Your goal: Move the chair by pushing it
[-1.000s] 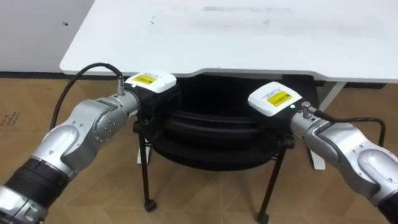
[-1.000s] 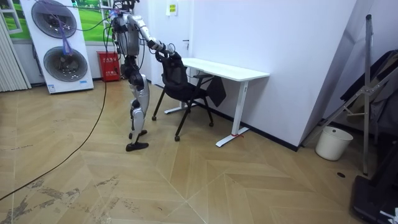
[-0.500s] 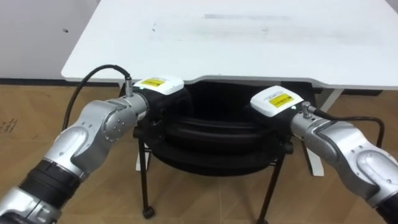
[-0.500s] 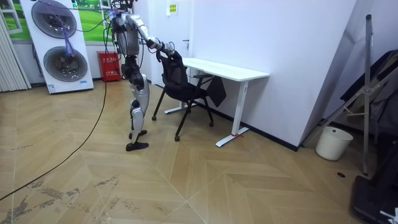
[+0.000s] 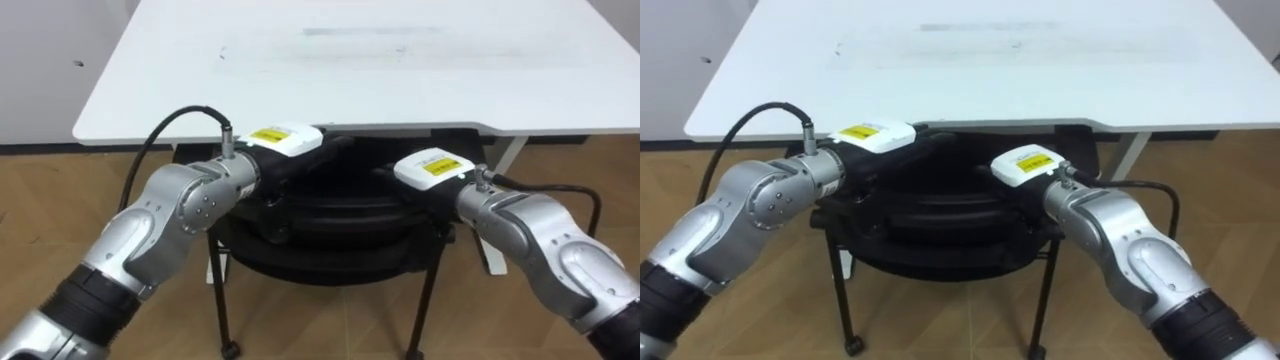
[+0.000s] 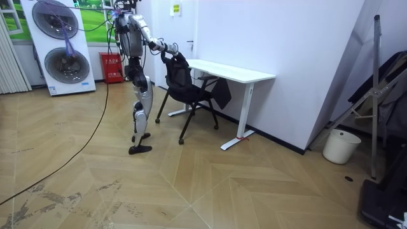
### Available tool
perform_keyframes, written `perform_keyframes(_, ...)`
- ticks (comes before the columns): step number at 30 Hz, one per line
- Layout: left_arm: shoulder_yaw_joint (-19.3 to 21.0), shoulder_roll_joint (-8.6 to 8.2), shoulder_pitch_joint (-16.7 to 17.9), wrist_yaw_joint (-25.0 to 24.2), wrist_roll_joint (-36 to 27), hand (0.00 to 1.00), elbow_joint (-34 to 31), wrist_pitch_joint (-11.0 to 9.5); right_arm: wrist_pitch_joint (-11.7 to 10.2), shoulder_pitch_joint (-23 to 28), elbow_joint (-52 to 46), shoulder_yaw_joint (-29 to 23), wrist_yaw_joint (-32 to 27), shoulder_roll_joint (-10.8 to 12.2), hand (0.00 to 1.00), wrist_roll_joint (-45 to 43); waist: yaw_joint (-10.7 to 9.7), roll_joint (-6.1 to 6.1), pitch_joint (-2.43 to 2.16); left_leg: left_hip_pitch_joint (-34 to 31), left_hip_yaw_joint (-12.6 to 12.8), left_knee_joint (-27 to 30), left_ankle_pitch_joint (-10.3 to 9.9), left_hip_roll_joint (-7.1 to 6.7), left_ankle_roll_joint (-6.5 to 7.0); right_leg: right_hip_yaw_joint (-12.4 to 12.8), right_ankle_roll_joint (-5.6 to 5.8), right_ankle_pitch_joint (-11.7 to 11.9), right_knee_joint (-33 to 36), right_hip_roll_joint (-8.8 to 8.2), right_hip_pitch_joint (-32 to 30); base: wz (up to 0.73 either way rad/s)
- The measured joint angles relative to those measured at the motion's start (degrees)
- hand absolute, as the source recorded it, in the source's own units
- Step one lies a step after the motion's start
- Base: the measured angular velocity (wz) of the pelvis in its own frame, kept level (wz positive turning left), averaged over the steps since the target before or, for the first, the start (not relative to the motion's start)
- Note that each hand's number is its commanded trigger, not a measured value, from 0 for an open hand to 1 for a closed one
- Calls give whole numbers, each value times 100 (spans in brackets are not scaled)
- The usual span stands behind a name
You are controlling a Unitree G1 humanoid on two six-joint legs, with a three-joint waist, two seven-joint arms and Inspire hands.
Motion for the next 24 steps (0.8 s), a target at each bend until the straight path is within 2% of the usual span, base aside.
perform_keyframes(3,36,44,-4,-1,-69,0,-74,-55,-121,-33,-23,-30,4,-5,0,99,-8,-5,3,-3,0,0,0,1,0,-12,0,0,1,1,-2,0)
perform_keyframes(4,36,145,-4,-32,-65,0,-209,-80,-202,-49,-69,-136,21,-8,0,250,2,-9,6,-4,0,1,0,2,-1,-10,0,0,-2,4,-1,0)
perform_keyframes(5,44,348,-5,-102,-65,0,-498,-122,-293,-104,-150,-275,42,-15,0,364,9,-15,10,-6,-4,3,1,3,-2,-13,-1,1,-19,7,11,0)
perform_keyframes(6,81,441,-5,-136,-75,0,-664,-186,-341,-111,-218,-387,42,-24,0,452,2,-20,14,-4,-12,4,1,-1,-2,-18,-10,7,-56,9,35,8)
perform_keyframes(7,163,646,-36,-176,-159,0,-1001,-336,-442,-127,-428,-693,42,-110,0,634,-9,-21,18,-12,-31,18,0,-11,-2,-37,-21,14,-122,9,73,10)
perform_keyframes(8,462,852,-63,-174,-313,0,-1399,-559,-592,-153,-762,-1083,37,-322,0,763,52,-16,24,-25,-46,19,1,-13,-3,-58,-24,39,-174,12,91,8)
perform_keyframes(9,724,950,-105,-137,-367,0,-1590,-652,-681,-197,-919,-1267,28,-457,0,863,114,-24,29,-19,-47,18,0,-13,-4,-72,-24,40,-188,15,106,6)
perform_keyframes(10,1322,1171,-286,106,-618,0,-1869,-755,-806,-331,-1159,-1669,-123,-732,0,1161,103,-28,35,-1,-77,23,-2,-6,-8,-132,-27,42,-195,21,144,18)
perform_keyframes(11,2015,1539,-469,504,-876,0,-2096,-812,-897,-508,-1352,-2183,-374,-940,0,1459,36,-25,44,39,-148,12,0,-20,-13,-195,-48,61,-249,32,225,21)
perform_keyframes(12,2353,1721,-536,702,-961,0,-2190,-832,-925,-554,-1476,-2487,-503,-1015,0,1598,-7,-20,54,66,-154,-3,-3,-23,-18,-207,-48,67,-289,32,272,16)
perform_keyframes(13,3170,2092,-582,1135,-1079,0,-2396,-849,-1026,-593,-1692,-3226,-875,-1180,0,1877,27,-4,59,109,-152,-62,-8,-24,-27,-216,-47,67,-286,35,287,0)
perform_keyframes(14,4122,2408,-474,1556,-1194,0,-2550,-924,-1095,-533,-1931,-4032,-1237,-1363,0,2011,35,7,64,144,-151,-135,-1,-30,-39,-210,-48,68,-286,36,282,-4)
perform_keyframes(15,4577,2554,-372,1759,-1286,0,-2586,-966,-1105,-455,-2042,-4430,-1421,-1426,0,2085,34,13,66,160,-151,-163,-4,-30,-45,-210,-48,68,-287,39,285,0)
perform_keyframes(16,5490,2889,-68,2205,-1348,0,-2603,-1012,-1168,-209,-2135,-5242,-1888,-1558,0,2234,60,22,55,181,-154,-189,-22,-24,-69,-228,-49,68,-277,47,286,0)
perform_keyframes(17,6386,3136,358,2608,-1384,0,-2548,-1066,-1221,154,-2147,-6022,-2274,-1706,0,2355,68,16,37,190,-147,-218,-33,-22,-80,-252,-49,68,-287,50,275,0)
perform_keyframes(18,6785,3192,629,2819,-1486,0,-2474,-1106,-1226,378,-2145,-6368,-2462,-1734,0,2427,74,20,26,201,-143,-246,-34,-22,-82,-274,-49,68,-290,50,275,0)
perform_keyframes(20,8056,3028,1889,3709,-1856,0,-2018,-1210,-1239,1166,-1996,-7285,-3130,-1673,0,2717,59,110,-58,254,-143,-282,-45,-29,-96,-328,-48,68,-283,43,296,0)
perform_keyframes(21,8284,2945,2202,3883,-1970,0,-1853,-1237,-1262,1341,-1927,-7451,-3274,-1673,0,2839,45,140,-76,260,-147,-296,-45,-41,-96,-328,-42,64,-285,37,301,0)
perform_keyframes(22,8573,2688,2715,4232,-2116,0,-1535,-1242,-1311,1627,-1715,-7692,-3631,-1669,0,3116,0,215,-103,281,-147,-315,-45,-54,-95,-321,-31,57,-285,27,318,0)
perform_keyframes(24,8904,2149,3338,4883,-2502,0,-979,-1237,-1289,2080,-1377,-8131,-4400,-1632,0,3563,-18,273,-129,294,-109,-331,-45,-74,-96,-325,40,11,-281,-2,308,-9)
